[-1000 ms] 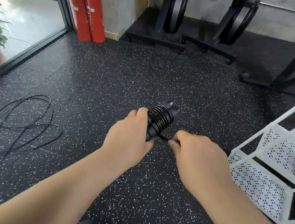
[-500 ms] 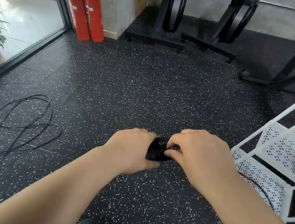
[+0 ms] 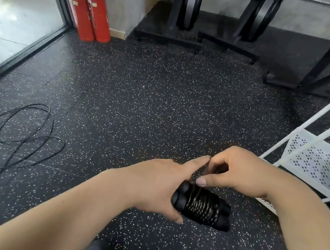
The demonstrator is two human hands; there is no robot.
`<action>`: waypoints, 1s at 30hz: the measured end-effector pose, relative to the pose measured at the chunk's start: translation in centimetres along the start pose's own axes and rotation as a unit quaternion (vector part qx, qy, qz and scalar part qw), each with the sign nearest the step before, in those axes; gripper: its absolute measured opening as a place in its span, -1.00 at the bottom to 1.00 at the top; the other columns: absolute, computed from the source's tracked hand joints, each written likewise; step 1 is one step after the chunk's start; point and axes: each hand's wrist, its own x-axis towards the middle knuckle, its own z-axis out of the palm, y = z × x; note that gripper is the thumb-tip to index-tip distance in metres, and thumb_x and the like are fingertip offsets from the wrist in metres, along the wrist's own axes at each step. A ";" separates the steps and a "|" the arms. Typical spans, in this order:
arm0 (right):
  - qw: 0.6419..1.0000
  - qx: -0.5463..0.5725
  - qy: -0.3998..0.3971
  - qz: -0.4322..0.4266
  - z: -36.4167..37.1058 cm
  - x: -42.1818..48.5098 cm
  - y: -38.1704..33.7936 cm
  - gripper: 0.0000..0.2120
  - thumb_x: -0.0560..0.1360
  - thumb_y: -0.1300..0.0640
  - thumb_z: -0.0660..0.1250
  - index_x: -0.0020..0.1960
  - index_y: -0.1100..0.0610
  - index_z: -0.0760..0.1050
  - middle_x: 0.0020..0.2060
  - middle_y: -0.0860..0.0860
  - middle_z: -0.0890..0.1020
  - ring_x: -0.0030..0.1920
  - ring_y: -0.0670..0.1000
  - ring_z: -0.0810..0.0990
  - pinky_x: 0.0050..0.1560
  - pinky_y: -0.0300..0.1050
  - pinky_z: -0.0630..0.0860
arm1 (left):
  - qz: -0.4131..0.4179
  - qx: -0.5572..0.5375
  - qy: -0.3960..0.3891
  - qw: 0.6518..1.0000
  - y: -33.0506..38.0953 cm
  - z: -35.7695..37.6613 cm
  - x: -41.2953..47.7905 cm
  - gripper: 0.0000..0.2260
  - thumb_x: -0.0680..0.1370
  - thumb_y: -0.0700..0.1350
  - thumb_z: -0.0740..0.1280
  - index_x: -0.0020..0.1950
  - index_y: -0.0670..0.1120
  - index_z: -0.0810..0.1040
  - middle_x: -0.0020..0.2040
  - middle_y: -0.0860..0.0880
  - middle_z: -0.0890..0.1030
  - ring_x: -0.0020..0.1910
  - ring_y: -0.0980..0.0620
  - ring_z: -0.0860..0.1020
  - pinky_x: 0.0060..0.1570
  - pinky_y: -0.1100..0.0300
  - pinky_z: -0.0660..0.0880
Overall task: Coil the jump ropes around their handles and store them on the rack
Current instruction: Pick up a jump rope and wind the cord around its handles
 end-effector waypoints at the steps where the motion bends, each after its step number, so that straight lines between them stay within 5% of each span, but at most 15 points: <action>1: 1.000 0.017 -0.005 0.001 0.0 0.0 0.2 -0.73 0.40 -0.27 0.58 -0.15 -0.08 0.73 -0.26 -0.23 0.72 -0.24 -0.26 0.62 -0.12 -0.21 0.46 | 0.004 -0.024 -0.001 1.000 0.2 -0.1 0.0 0.23 0.42 0.18 0.65 0.67 0.33 -0.31 0.21 0.14 0.58 0.22 0.02 0.47 0.32 0.05 0.43; 4: 0.996 0.088 0.001 -0.001 -0.4 -0.5 0.7 -0.66 0.37 -0.26 0.58 -0.14 0.01 0.75 -0.26 -0.14 0.73 -0.25 -0.20 0.63 -0.14 -0.28 0.47 | 0.017 -0.107 0.012 0.994 0.8 -0.8 -0.4 0.22 0.40 0.11 0.68 0.64 0.45 -0.26 0.07 0.26 0.61 0.13 0.10 0.50 0.32 0.07 0.45; 9: 0.983 0.177 0.033 -0.042 -0.8 -0.8 0.7 -0.64 0.43 -0.26 0.59 0.02 0.01 0.78 -0.04 -0.01 0.79 0.07 0.04 0.74 0.25 0.08 0.57 | 0.040 -0.150 0.046 0.987 1.9 -1.6 -1.0 0.19 0.40 0.08 0.69 0.58 0.58 -0.21 0.30 0.18 0.61 0.23 0.17 0.49 0.29 0.39 0.37; 11: 0.982 0.176 0.028 -0.059 -0.7 -0.9 0.3 -0.83 0.48 -0.13 0.56 0.00 -0.08 0.79 -0.06 -0.03 0.79 0.04 0.01 0.74 0.17 -0.01 0.56 | 0.040 -0.139 0.045 0.988 2.2 -1.6 -1.0 0.19 0.40 0.09 0.68 0.58 0.57 -0.22 0.36 0.14 0.59 0.29 0.10 0.50 0.38 0.24 0.42; 14: 0.982 0.178 0.019 -0.067 -0.8 -0.9 0.4 -0.73 0.54 -0.11 0.52 0.06 0.07 0.76 -0.05 0.05 0.79 0.03 0.15 0.74 0.19 0.07 0.60 | 0.054 -0.157 0.063 0.984 2.1 -1.7 -0.8 0.16 0.41 0.03 0.68 0.64 0.50 -0.12 0.18 0.14 0.68 0.10 0.06 0.62 0.31 0.02 0.52; 17: 0.967 0.241 0.060 -0.057 -1.2 -1.1 0.5 -0.65 0.57 -0.02 0.49 0.04 0.31 0.68 -0.32 -0.01 0.69 -0.40 -0.02 0.60 -0.27 -0.21 0.55 | 0.065 -0.172 0.094 0.978 1.6 -2.3 -0.9 0.12 0.41 0.01 0.68 0.64 0.49 -0.06 0.06 0.14 0.69 0.04 0.10 0.63 0.25 0.04 0.53; 22: 0.936 0.335 0.101 -0.048 -1.1 -0.4 0.8 -0.34 0.50 -0.11 0.58 0.08 0.52 0.51 -0.32 0.17 0.41 -0.52 -0.03 0.33 -0.50 -0.27 0.32 | 0.067 -0.172 0.122 0.975 1.4 -2.9 -1.2 0.09 0.43 0.01 0.67 0.67 0.43 -0.03 -0.06 0.13 0.63 -0.07 0.14 0.60 0.01 0.21 0.46; 27: 0.923 0.380 0.022 -0.059 -1.4 -0.3 0.8 -0.31 0.33 -0.26 0.64 0.00 0.38 0.64 -0.27 0.18 0.63 -0.35 0.04 0.58 -0.31 -0.16 0.56 | 0.081 -0.173 0.171 0.967 2.1 -2.9 -1.8 -0.01 0.43 0.04 0.67 0.65 0.40 0.10 0.06 0.22 0.64 0.06 0.24 0.60 0.17 0.27 0.48; 30: 0.902 0.428 0.030 -0.048 -0.4 0.5 1.2 -0.43 0.52 -0.19 0.54 0.06 0.37 0.63 -0.09 0.30 0.67 -0.13 0.19 0.64 -0.05 0.03 0.63 | 0.047 -0.185 0.218 0.957 2.0 -2.6 -2.0 -0.15 0.42 0.14 0.66 0.56 0.40 0.24 0.15 0.33 0.59 0.15 0.33 0.54 0.22 0.32 0.43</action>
